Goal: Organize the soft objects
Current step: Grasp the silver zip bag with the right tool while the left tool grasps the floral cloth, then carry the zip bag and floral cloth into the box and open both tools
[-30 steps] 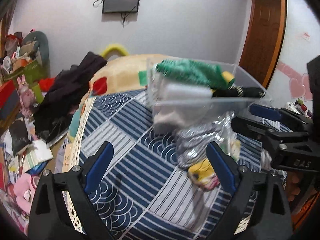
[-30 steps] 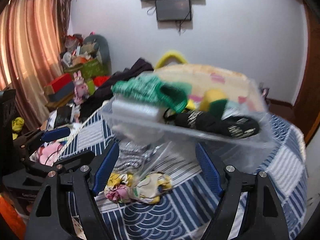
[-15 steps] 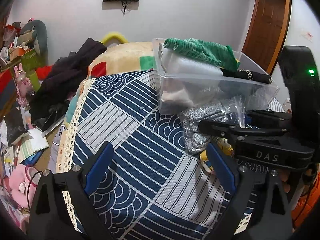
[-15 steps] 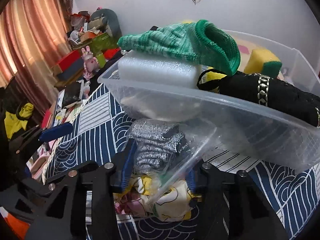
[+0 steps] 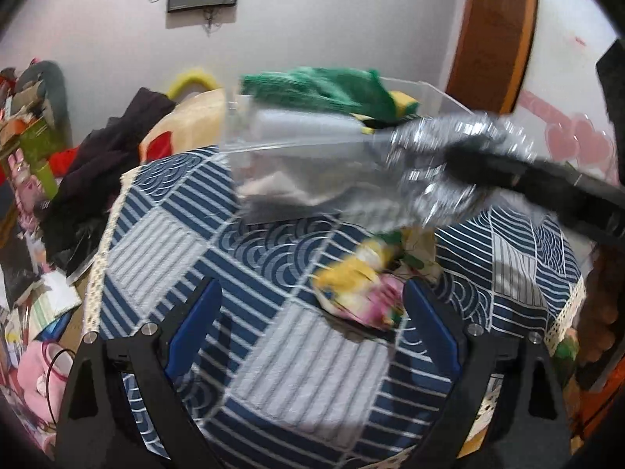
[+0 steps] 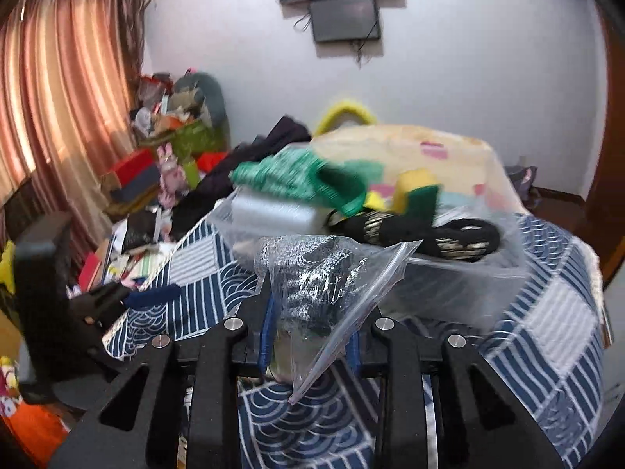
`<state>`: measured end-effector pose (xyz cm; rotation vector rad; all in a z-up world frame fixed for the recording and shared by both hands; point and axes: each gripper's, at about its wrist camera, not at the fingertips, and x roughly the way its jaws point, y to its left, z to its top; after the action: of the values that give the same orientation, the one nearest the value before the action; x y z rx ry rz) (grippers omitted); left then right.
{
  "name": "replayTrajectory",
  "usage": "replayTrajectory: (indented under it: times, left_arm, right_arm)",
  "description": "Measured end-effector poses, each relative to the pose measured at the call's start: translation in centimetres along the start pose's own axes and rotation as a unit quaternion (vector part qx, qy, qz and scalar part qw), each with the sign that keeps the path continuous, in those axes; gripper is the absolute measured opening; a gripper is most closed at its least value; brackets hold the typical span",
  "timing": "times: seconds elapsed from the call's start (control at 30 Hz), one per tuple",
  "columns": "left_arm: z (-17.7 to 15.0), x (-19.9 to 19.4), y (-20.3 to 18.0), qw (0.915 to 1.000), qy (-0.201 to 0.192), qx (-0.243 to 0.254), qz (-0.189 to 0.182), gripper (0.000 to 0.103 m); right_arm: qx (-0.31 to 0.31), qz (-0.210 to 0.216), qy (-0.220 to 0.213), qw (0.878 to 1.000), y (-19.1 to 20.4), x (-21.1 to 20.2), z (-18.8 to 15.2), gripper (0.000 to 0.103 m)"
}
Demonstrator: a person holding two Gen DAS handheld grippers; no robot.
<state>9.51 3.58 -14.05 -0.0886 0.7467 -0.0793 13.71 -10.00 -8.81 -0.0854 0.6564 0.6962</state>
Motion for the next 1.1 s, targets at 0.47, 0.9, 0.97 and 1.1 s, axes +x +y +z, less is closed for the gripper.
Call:
replayTrajectory:
  times: [0.47, 0.9, 0.97, 1.1]
  left_arm:
    - [0.9, 1.6, -2.5, 0.9993, 0.015, 0.010, -0.032, 0.014]
    - [4.8, -5.3, -2.1, 0.9956, -0.089, 0.003, -0.030, 0.013]
    - [6.0, -5.9, -1.8, 0.9939, -0.107, -0.001, -0.027, 0.013]
    - [8.2, -6.5, -1.2, 0.9908, -0.132, -0.010, -0.025, 0.013]
  right_arm:
    - [0.041, -0.016, -0.028, 0.999, -2.6, -2.8, -0.9, 0.026]
    - [0.036, -0.040, -0.068, 0.996, -2.8, -5.5, 0.3, 0.026]
    - [0.033, -0.046, -0.078, 0.995, -2.9, -6.0, 0.8, 0.026]
    - [0.028, -0.060, -0.097, 0.993, -3.2, -6.4, 1.9, 0.026]
